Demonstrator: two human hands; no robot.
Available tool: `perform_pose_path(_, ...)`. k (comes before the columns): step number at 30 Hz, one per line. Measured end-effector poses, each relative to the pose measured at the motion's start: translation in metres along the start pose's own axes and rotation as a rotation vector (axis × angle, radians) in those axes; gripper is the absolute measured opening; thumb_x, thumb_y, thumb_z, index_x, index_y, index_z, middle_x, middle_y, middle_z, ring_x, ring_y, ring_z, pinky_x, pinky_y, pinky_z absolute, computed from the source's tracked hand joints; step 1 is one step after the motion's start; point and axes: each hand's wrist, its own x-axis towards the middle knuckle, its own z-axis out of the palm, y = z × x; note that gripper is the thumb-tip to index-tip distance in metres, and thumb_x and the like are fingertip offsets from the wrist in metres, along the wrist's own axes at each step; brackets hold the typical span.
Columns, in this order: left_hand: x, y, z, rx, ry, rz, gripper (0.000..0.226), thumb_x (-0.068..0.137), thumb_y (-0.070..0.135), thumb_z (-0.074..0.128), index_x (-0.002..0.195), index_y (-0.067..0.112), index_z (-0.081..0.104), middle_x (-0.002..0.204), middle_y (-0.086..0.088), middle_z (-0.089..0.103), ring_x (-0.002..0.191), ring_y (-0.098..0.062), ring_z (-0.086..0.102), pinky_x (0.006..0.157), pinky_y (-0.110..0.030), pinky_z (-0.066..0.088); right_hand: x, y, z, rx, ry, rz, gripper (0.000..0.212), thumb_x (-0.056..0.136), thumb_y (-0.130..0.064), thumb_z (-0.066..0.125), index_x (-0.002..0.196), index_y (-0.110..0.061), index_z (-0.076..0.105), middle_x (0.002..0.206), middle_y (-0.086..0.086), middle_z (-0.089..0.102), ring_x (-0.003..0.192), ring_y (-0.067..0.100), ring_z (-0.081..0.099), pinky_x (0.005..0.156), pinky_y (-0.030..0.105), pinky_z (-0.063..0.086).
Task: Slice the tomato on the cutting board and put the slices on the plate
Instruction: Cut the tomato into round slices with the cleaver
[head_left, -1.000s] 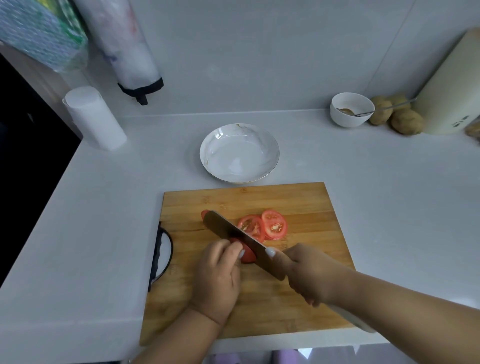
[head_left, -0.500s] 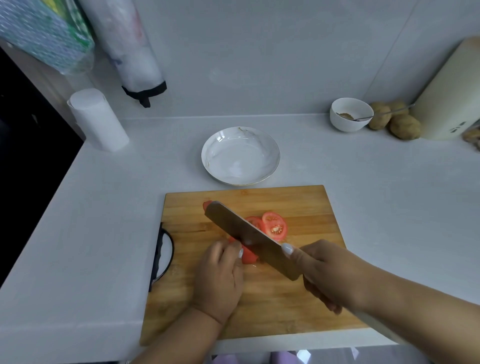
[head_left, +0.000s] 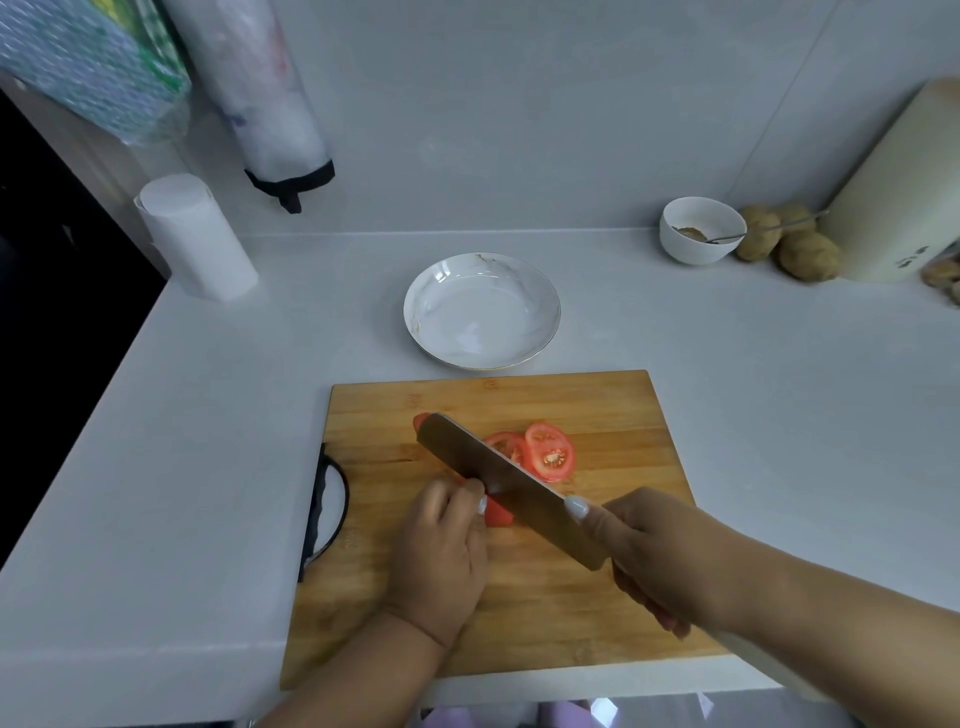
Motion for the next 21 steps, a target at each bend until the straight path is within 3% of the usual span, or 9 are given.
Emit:
perform_pose_path(2, 0.000, 0.000, 0.000, 0.008, -0.011, -0.003, 0.024, 0.091, 0.026, 0.040, 0.101, 0.015, 0.059, 0.089, -0.005, 0.060, 0.074, -0.017, 0.058, 0.057, -0.027, 0.051, 0.007, -0.004, 0.003, -0.009, 0.007, -0.008, 0.087, 0.074, -0.073, 0.025, 0.097, 0.002, 0.064, 0.053, 0.005, 0.055, 0.037, 0.011, 0.048, 0.055, 0.025, 0.050)
perform_pose_path(5, 0.001, -0.001, 0.001, 0.010, -0.019, -0.019, 0.027, 0.091, 0.026, 0.040, 0.101, 0.014, 0.061, 0.090, -0.006, 0.061, 0.075, -0.017, 0.059, 0.059, -0.029, 0.053, 0.018, -0.012, 0.007, -0.019, 0.047, -0.035, 0.075, 0.086, -0.067, 0.026, 0.078, -0.002, 0.060, 0.050, 0.006, 0.056, 0.037, 0.012, 0.051, 0.055, 0.024, 0.051)
perform_pose_path(7, 0.001, -0.001, 0.001, 0.007, -0.028, -0.031, 0.028, 0.091, 0.026, 0.039, 0.101, 0.013, 0.062, 0.091, -0.005, 0.061, 0.076, -0.016, 0.059, 0.060, -0.029, 0.053, 0.022, -0.015, 0.009, -0.014, 0.061, -0.043, 0.070, 0.088, -0.066, 0.025, 0.076, -0.006, 0.058, 0.051, 0.006, 0.056, 0.037, 0.011, 0.052, 0.054, 0.023, 0.052)
perform_pose_path(11, 0.002, 0.000, 0.000, -0.013, -0.006, -0.030, 0.021, 0.090, 0.024, 0.042, 0.100, 0.017, 0.059, 0.088, -0.004, 0.060, 0.072, -0.016, 0.058, 0.057, -0.027, 0.051, 0.020, -0.009, 0.007, -0.036, 0.030, -0.026, 0.083, 0.082, -0.070, 0.025, 0.092, 0.003, 0.063, 0.055, 0.008, 0.058, 0.039, 0.011, 0.052, 0.051, 0.023, 0.051)
perform_pose_path(15, 0.002, -0.002, -0.001, -0.033, 0.016, 0.000, 0.014, 0.091, 0.023, 0.043, 0.098, 0.020, 0.055, 0.086, -0.003, 0.058, 0.070, -0.016, 0.056, 0.056, -0.026, 0.047, 0.012, -0.002, 0.001, -0.046, -0.022, 0.043, 0.086, 0.067, -0.072, 0.024, 0.100, -0.003, 0.062, 0.055, 0.003, 0.057, 0.038, 0.009, 0.051, 0.049, 0.020, 0.050)
perform_pose_path(18, 0.003, -0.003, -0.001, -0.029, 0.009, 0.006, 0.017, 0.092, 0.025, 0.042, 0.097, 0.017, 0.057, 0.085, -0.003, 0.058, 0.069, -0.015, 0.055, 0.056, -0.023, 0.045, 0.021, -0.001, 0.004, -0.076, -0.016, 0.035, 0.079, 0.083, -0.068, 0.025, 0.100, -0.001, 0.063, 0.056, 0.005, 0.059, 0.040, 0.010, 0.053, 0.052, 0.021, 0.050)
perform_pose_path(21, 0.004, -0.003, -0.001, -0.030, 0.000, 0.011, 0.024, 0.094, 0.028, 0.040, 0.095, 0.014, 0.059, 0.085, -0.003, 0.058, 0.068, -0.016, 0.055, 0.056, -0.024, 0.045, 0.036, -0.008, 0.011, -0.077, -0.002, 0.009, 0.076, 0.089, -0.066, 0.026, 0.087, 0.002, 0.062, 0.055, 0.008, 0.059, 0.041, 0.013, 0.054, 0.054, 0.024, 0.051)
